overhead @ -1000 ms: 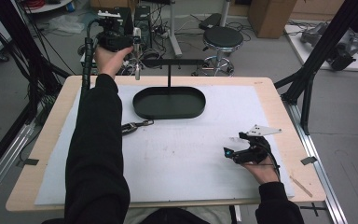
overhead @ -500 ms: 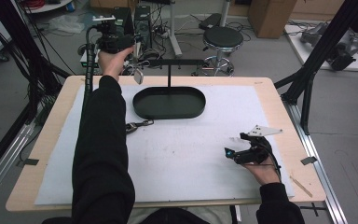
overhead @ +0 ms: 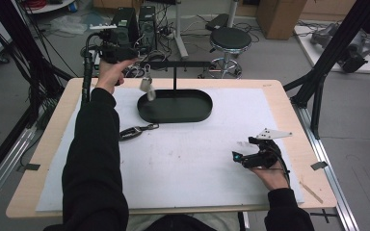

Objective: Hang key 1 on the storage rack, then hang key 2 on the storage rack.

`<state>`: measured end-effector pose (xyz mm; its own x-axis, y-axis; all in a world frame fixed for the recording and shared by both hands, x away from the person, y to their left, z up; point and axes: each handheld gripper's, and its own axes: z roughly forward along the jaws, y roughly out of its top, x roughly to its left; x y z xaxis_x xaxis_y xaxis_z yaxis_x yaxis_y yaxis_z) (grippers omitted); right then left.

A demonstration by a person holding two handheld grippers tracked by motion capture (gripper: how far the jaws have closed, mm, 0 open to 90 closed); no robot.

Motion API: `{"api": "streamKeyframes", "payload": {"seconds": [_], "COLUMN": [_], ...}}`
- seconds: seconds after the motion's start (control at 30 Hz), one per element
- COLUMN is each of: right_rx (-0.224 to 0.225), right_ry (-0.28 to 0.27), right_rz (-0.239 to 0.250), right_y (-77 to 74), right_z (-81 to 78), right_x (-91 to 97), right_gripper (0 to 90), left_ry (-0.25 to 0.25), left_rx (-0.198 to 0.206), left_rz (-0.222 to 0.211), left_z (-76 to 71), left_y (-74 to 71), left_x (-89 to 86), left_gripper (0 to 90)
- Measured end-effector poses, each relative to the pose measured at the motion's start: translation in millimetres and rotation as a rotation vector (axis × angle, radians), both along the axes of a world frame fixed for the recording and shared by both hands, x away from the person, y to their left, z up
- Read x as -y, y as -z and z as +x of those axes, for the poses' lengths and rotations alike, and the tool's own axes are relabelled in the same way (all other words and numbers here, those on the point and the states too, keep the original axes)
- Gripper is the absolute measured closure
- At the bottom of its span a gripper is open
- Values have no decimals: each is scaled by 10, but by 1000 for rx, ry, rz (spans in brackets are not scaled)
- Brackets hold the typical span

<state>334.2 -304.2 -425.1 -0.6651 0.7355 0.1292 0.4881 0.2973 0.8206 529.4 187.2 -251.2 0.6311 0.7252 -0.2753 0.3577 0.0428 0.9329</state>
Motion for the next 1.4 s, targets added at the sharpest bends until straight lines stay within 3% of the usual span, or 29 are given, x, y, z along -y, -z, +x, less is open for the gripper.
{"api": "streamKeyframes", "payload": {"seconds": [0.1,0.33,0.4,0.8,1.07,1.17,1.4], "right_rx": [3,-7,-1,-4,-4,-2,-5], "right_ry": [-4,1,2,3,1,8,6], "right_rz": [-4,-1,-1,-14,-12,-10,-17], "right_y": [3,3,1,19,16,13,21], "right_z": [0,2,1,8,4,5,7], "right_x": [-8,-10,-4,-18,-16,-8,-17], "right_gripper": [8,8,8,8,8,8,8], "left_ry": [25,57,63,66,85,89,97], "left_rx": [3,13,10,2,-14,-22,-30], "left_rz": [75,130,172,176,228,266,281], "left_z": [-115,-291,-363,-594,-735,-781,-849], "left_y": [9,40,94,272,450,512,622], "left_x": [29,53,29,-136,-163,-194,-227], "left_gripper": [55,55,55,55,55,55,55]}}
